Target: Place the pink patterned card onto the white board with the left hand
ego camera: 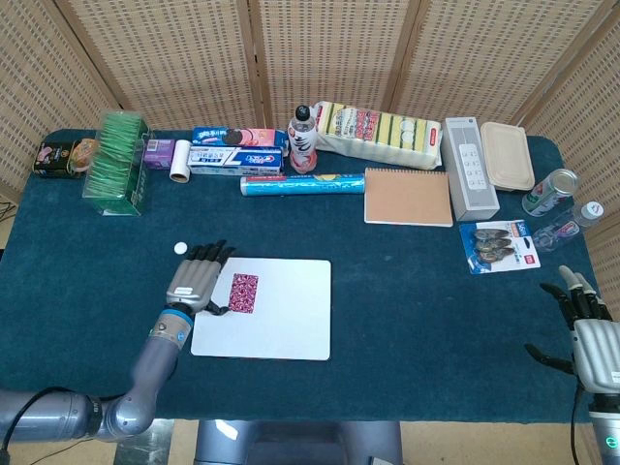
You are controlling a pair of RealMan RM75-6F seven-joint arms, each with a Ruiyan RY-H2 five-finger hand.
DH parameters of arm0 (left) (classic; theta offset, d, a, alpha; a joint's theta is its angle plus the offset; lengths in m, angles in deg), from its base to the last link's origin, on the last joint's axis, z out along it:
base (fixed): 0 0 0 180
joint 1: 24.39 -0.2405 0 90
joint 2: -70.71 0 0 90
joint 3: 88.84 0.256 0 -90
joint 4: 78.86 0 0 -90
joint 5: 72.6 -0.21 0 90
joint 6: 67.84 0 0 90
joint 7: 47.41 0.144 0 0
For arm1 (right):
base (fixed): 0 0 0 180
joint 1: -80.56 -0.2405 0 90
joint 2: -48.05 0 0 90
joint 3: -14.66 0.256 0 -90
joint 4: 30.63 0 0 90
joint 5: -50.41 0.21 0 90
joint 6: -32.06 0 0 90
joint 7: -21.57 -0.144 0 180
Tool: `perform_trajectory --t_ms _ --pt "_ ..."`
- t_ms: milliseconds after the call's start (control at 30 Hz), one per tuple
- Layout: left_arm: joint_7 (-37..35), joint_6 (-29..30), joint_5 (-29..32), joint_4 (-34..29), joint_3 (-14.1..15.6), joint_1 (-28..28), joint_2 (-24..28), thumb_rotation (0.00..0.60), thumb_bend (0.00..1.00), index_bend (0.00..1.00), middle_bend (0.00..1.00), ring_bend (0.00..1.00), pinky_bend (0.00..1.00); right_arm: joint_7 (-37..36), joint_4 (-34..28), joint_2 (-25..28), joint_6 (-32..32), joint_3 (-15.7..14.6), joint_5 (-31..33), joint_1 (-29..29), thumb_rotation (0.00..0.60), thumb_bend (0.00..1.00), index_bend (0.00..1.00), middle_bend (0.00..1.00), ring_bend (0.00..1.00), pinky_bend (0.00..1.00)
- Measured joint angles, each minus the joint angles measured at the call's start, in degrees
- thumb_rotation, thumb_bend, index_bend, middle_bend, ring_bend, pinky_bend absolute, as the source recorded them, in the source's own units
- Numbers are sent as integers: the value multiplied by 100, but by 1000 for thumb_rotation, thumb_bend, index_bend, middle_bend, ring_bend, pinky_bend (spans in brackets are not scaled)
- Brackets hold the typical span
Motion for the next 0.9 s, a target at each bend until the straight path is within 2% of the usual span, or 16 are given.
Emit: perform_trajectory --t_ms 133,233,433,500,733,900 --pt "-123 -105 44 177 -24 -57 351 600 130 54 0 0 34 13 -12 -6 13 -18 -33 -10 600 39 167 28 48 165" --pt "-256 -358 89 600 -29 -84 483 600 149 58 0 0 34 16 3 -26 43 -34 -61 -31 600 38 167 28 48 165" --pt "-598 -1020 82 1629 -21 -103 662 600 178 189 0 0 34 21 38 -56 111 -33 -35 -64 600 38 167 28 49 165" --pt "-727 -1195 46 1919 -24 -99 675 600 194 198 0 0 34 16 58 -68 137 -28 -14 -78 600 39 168 28 49 165" --pt "-960 -1515 -73 2723 7 -50 379 600 214 208 0 0 34 38 127 -123 234 -19 53 -123 600 39 168 29 50 165" --pt "-1029 -1640 -124 2970 52 2 72 600 219 219 0 0 34 34 138 -129 254 -23 71 -128 600 39 169 29 50 165"
